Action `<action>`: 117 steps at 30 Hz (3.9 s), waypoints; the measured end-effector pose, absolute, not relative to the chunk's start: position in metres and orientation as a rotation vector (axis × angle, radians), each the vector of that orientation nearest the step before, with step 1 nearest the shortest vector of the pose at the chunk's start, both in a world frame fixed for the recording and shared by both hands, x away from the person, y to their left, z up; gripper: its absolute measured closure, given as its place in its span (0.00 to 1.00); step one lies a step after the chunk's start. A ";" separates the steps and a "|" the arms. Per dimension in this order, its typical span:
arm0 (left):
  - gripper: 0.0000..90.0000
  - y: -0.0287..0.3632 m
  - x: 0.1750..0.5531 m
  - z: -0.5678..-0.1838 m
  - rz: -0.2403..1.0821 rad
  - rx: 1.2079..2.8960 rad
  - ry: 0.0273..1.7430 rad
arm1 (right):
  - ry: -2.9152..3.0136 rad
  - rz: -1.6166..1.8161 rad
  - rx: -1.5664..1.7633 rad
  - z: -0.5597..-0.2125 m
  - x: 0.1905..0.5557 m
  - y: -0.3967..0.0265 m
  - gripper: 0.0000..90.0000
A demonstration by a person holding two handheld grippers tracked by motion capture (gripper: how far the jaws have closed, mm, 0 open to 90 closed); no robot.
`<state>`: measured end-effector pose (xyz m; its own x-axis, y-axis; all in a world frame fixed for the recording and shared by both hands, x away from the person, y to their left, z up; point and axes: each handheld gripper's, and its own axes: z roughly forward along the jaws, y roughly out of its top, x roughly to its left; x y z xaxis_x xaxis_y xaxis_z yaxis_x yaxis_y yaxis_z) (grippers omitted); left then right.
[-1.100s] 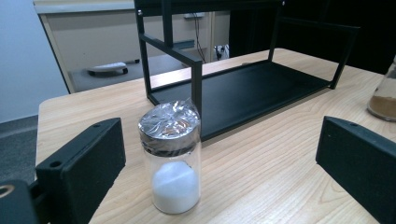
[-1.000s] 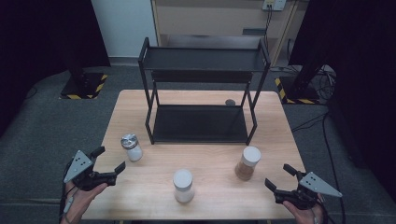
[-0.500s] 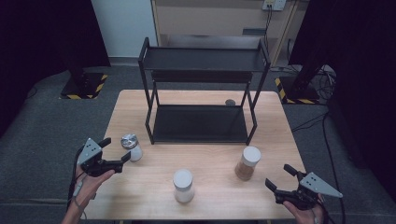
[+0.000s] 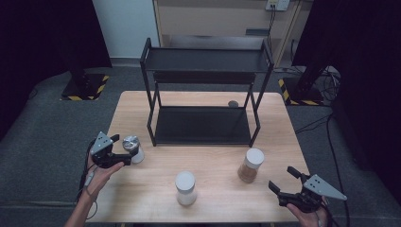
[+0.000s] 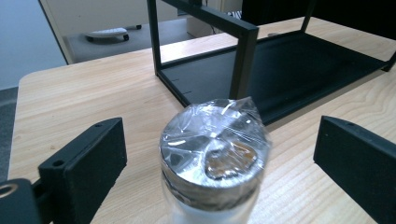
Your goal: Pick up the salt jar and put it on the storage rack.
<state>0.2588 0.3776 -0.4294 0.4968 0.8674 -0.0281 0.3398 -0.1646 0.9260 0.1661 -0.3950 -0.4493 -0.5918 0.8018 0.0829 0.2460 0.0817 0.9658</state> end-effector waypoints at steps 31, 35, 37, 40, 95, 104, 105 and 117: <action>0.37 0.369 0.270 -0.449 0.693 1.729 1.000 | 1.891 1.531 1.029 -0.449 0.166 -0.394 0.08; 0.37 0.370 0.270 -0.449 0.688 1.726 0.998 | 1.890 1.532 1.028 -0.449 0.166 -0.394 0.08; 0.37 0.371 0.270 -0.449 0.687 1.726 0.995 | 1.889 1.534 1.031 -0.449 0.166 -0.395 0.08; 0.38 0.371 0.270 -0.448 0.680 1.732 0.991 | 1.890 1.535 1.030 -0.449 0.166 -0.395 0.08; 0.38 0.295 0.331 -0.384 0.512 1.837 0.681 | 1.904 1.544 1.011 -0.449 0.167 -0.395 0.08; 0.38 0.279 0.351 -0.383 0.530 1.833 0.716 | 1.902 1.546 1.012 -0.449 0.167 -0.396 0.08; 0.38 0.279 0.351 -0.383 0.530 1.833 0.716 | 1.902 1.546 1.012 -0.449 0.167 -0.396 0.08; 0.38 0.261 0.366 -0.390 0.585 1.826 0.784 | 1.900 1.552 1.010 -0.450 0.167 -0.396 0.08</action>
